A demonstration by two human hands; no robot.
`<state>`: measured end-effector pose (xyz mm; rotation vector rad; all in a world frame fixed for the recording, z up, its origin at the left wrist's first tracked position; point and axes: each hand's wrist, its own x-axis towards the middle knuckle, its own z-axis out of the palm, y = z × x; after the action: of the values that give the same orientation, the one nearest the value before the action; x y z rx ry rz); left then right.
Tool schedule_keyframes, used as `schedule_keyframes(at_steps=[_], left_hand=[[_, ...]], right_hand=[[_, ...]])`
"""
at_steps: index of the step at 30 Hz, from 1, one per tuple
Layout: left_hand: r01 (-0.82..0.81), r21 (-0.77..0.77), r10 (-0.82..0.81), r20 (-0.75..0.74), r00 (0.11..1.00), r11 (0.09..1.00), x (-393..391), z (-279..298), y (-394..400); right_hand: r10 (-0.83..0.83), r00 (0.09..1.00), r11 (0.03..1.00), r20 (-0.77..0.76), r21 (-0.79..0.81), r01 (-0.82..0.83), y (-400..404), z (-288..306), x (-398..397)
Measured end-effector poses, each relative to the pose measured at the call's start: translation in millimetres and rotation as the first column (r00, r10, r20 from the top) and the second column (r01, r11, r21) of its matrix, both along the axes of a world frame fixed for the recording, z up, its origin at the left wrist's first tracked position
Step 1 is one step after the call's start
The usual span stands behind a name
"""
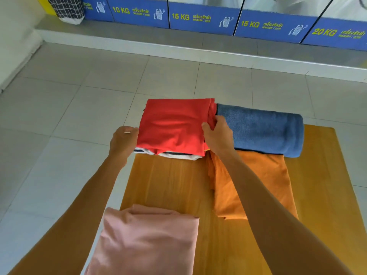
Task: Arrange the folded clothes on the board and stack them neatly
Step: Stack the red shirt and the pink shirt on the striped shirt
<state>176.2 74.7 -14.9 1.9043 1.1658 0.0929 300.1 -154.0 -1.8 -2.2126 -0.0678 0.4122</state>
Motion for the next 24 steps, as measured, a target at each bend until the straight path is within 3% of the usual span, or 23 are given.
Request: schedule_keyframes(at_steps=[5,9,12,14,19,24], left_hand=[[-0.031,0.080,0.039,-0.105,0.994,0.996,-117,4,-21],[-0.148,-0.030,0.138,-0.227,0.964,0.988,-202,-4,-43],[0.003,-0.180,-0.071,-0.372,0.926,0.984,-241,-16,-53],[0.052,-0.245,-0.145,-0.379,0.914,0.968,-252,-15,-66],[0.085,0.012,-0.074,-0.364,0.929,0.996,-260,-12,-91],[0.096,-0.080,-0.118,-0.350,0.929,0.992,-250,-1,-107]], right_hand=[[-0.214,0.957,0.976,0.199,0.077,0.202,-35,3,-93],[-0.206,0.978,0.978,-0.034,0.021,0.207,-70,0,-183],[-0.093,0.951,0.991,-0.295,-0.116,0.061,-87,-10,-233],[-0.001,0.892,0.994,-0.453,-0.102,-0.050,-92,-19,-259],[0.065,0.849,0.997,-0.525,-0.011,-0.083,-86,-30,-287],[0.014,0.885,0.999,-0.466,0.049,0.010,-79,-24,-287]])
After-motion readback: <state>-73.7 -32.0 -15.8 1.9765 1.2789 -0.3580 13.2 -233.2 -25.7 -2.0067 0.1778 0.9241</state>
